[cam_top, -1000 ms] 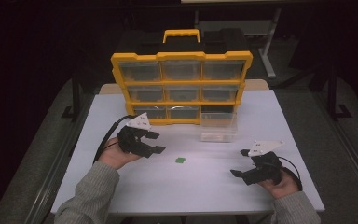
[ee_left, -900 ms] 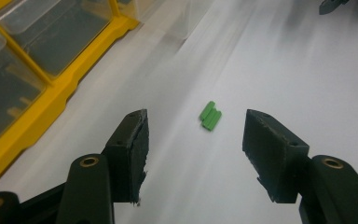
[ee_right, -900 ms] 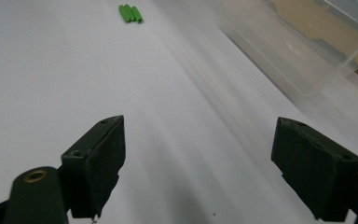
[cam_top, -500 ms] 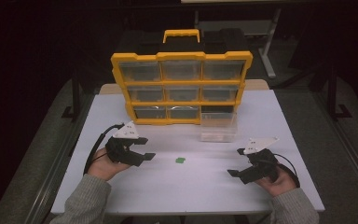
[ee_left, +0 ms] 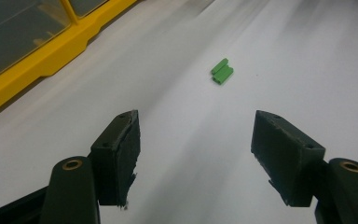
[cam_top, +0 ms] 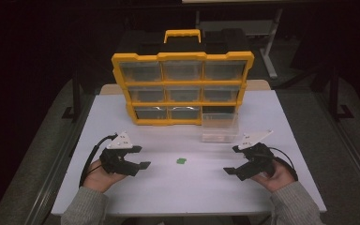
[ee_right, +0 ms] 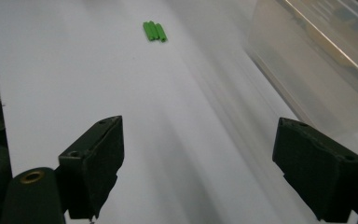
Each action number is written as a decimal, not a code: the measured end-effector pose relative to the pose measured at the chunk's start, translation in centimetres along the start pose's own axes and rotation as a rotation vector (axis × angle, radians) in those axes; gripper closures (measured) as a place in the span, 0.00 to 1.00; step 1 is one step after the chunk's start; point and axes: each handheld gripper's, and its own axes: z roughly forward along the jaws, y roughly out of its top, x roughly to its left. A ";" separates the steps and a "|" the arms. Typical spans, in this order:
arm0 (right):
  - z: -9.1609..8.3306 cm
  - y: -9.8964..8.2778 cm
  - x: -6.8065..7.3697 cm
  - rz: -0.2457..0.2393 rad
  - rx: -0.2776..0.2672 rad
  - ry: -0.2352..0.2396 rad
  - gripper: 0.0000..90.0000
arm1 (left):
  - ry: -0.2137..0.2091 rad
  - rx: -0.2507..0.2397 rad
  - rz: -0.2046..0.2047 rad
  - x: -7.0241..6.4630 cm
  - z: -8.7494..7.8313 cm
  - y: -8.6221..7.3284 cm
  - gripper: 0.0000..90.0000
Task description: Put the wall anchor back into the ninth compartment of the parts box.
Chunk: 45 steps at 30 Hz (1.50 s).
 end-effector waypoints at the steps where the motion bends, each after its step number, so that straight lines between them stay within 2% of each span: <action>1: 0.0 0.3 0.1 -0.006 0.006 0.006 0.19 | 0.007 -0.007 -0.005 -0.1 -0.1 -0.2 0.36; 6: 0.4 2.2 0.4 -0.047 0.030 0.027 0.23 | 0.022 -0.038 -0.021 -0.5 -1.0 -1.0 0.36; 7: 0.5 2.6 0.5 -0.062 0.031 0.033 0.24 | 0.025 -0.047 -0.037 -0.5 -1.1 -1.1 0.36; 9: 0.7 3.5 0.8 -0.083 0.031 0.041 0.26 | 0.041 -0.045 -0.029 -0.4 -1.4 -1.3 0.35; 11: 1.0 4.3 1.0 -0.099 0.036 0.055 0.29 | 0.043 -0.058 -0.050 -0.4 -1.6 -1.5 0.34; 13: 1.6 5.0 1.2 -0.116 0.046 0.065 0.31 | 0.049 -0.058 -0.053 -0.4 -1.7 -1.8 0.33; 15: 2.2 5.6 1.2 -0.138 0.053 0.079 0.37 | 0.056 -0.047 -0.042 -0.4 -1.9 -2.0 0.33; 18: 3.2 6.4 1.3 -0.133 0.071 0.109 0.43 | 0.068 -0.046 -0.052 -0.4 -2.0 -2.4 0.32; 20: 4.1 6.9 1.2 -0.155 0.087 0.119 0.46 | 0.076 -0.035 -0.042 -0.4 -2.1 -2.6 0.32; 21: 4.5 7.2 1.3 -0.160 0.095 0.127 0.48 | 0.081 -0.043 -0.054 -0.5 -2.1 -2.7 0.32; 25: 6.1 8.2 1.6 -0.180 0.113 0.143 0.52 | 0.092 -0.044 -0.057 -0.5 -2.2 -3.0 0.31; 27: 7.0 8.6 1.6 -0.185 0.126 0.151 0.55 | 0.100 -0.035 -0.055 -0.4 -2.0 -3.2 0.31; 31: 8.8 9.2 1.8 -0.233 0.147 0.153 0.63 | 0.105 -0.032 -0.060 -0.4 -1.9 -3.3 0.31; 40: 12.0 10.0 1.5 -0.252 0.176 0.187 0.77 | 0.107 -0.028 -0.049 -0.5 -1.7 -3.3 0.31; 41: 12.1 10.1 1.6 -0.242 0.189 0.181 0.78 | 0.115 -0.025 -0.047 -0.5 -1.7 -3.3 0.31; 42: 12.4 10.1 1.4 -0.267 0.178 0.178 0.79 | 0.121 -0.023 -0.049 -0.5 -1.7 -3.4 0.30; 43: 12.4 10.2 1.4 -0.248 0.192 0.173 0.80 | 0.120 -0.019 -0.042 -0.3 -1.7 -3.4 0.30; 45: 12.8 10.2 1.2 -0.253 0.187 0.175 0.83 | 0.118 -0.025 -0.053 -0.3 -1.7 -3.4 0.30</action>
